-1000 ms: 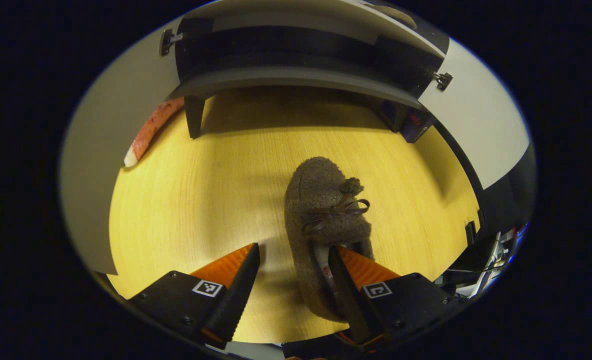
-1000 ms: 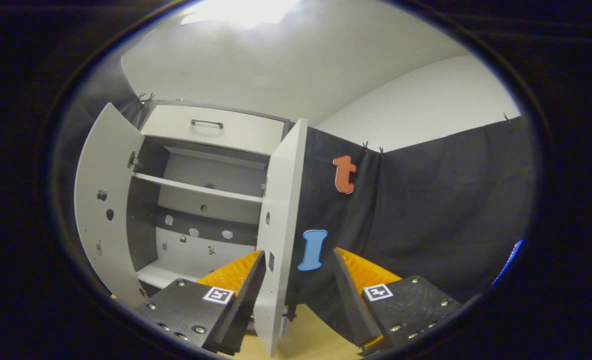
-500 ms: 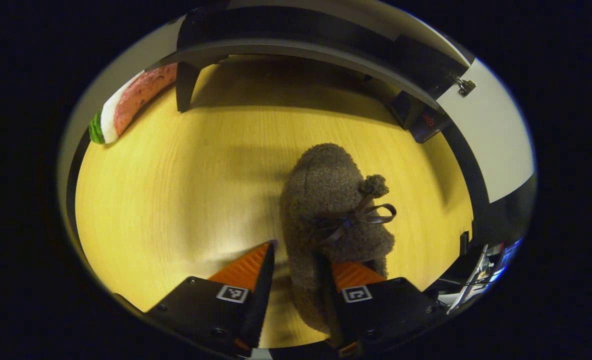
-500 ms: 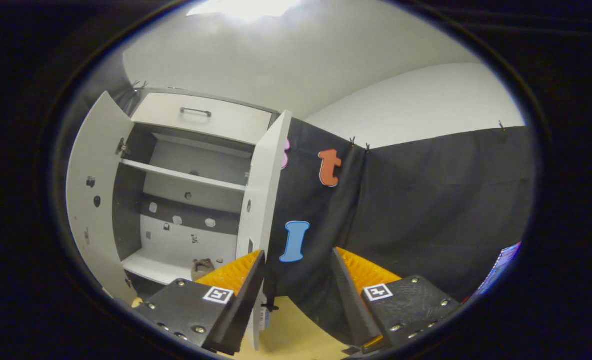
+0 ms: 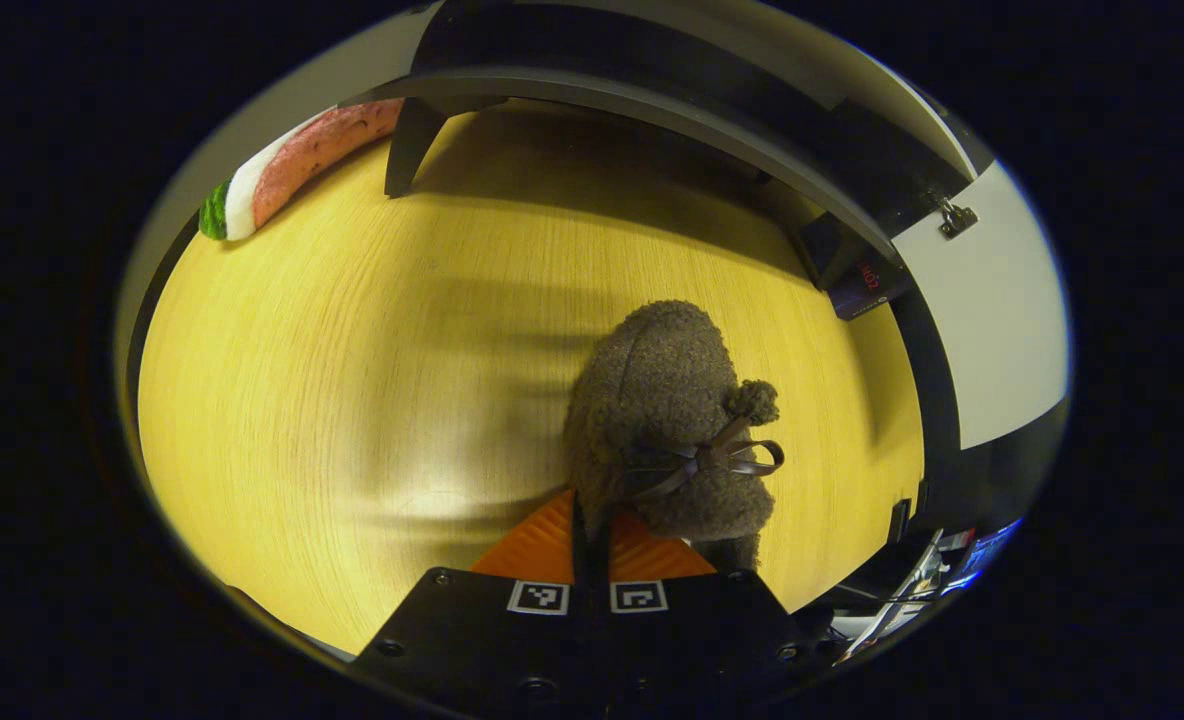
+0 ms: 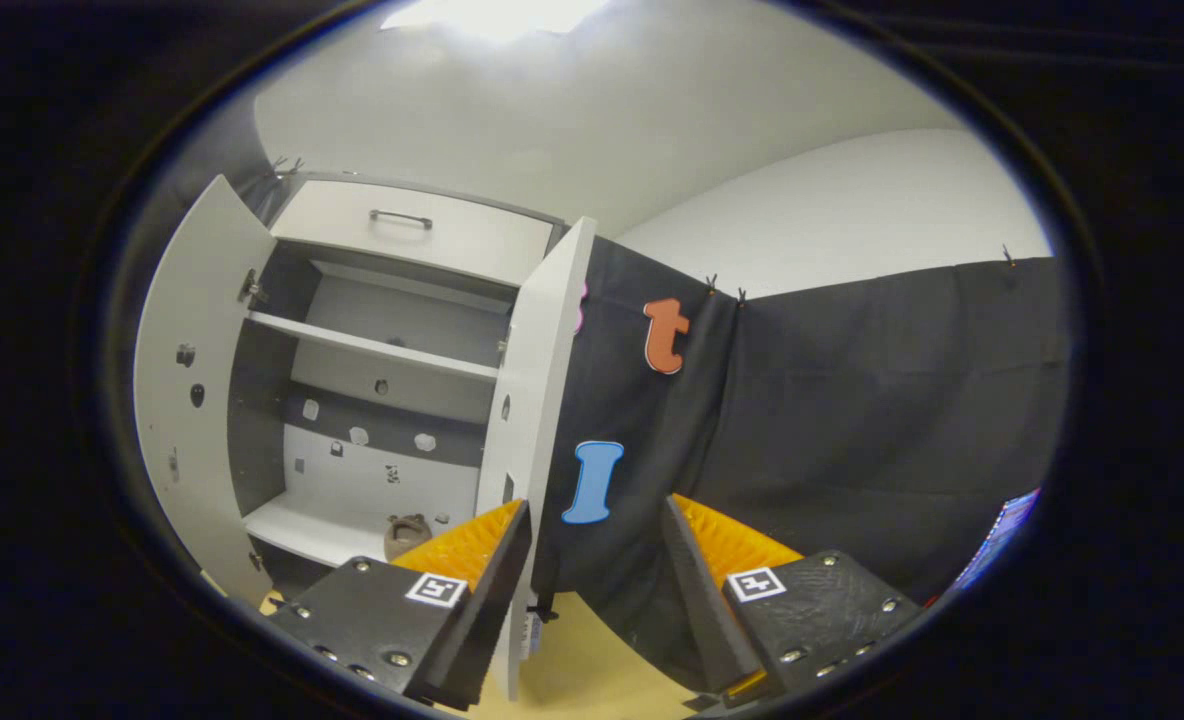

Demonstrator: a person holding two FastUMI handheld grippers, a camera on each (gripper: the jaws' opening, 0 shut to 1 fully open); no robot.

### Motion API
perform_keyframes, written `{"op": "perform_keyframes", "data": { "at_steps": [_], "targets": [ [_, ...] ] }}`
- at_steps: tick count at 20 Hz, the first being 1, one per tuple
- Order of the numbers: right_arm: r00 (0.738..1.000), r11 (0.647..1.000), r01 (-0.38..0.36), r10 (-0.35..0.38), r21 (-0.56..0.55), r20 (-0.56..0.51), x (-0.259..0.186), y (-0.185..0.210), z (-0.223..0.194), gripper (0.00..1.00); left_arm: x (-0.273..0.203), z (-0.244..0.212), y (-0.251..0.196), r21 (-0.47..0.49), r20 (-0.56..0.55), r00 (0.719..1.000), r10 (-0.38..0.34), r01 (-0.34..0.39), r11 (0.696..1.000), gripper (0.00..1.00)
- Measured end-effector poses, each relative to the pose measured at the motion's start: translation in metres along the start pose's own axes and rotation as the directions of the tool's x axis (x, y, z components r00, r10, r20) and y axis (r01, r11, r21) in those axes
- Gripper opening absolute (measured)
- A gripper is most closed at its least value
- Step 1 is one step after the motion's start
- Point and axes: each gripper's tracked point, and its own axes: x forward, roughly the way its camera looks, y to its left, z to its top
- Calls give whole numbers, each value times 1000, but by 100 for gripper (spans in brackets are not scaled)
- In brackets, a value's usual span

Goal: Grab one shoe with the right hand and put it into the shoe cabinet, grab the other shoe with the left hand and put it into the shoe cabinet; then close the right door with the right hand and the left door with the left hand.

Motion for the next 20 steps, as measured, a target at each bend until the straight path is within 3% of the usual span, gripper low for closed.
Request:
{"op": "perform_keyframes", "data": {
  "at_steps": [4,10,15,20],
  "targets": [
    [1000,1000,4,-4,1,2,2,-2,-3,77,-18,6,-14,36,35,999,-26,25,999,1],
    [1000,1000,0,0,19,-5,8,-6,-12,80,-68,59,-48,80,186,978,-90,76,994,1],
    [1000,1000,-1,1,27,-6,12,-10,-18,80,-117,106,-81,116,314,938,-150,119,986,1],
    [1000,999,0,1,49,-12,18,-15,-23,80,-170,159,-111,141,440,876,-200,153,978,1]
  ]
}}
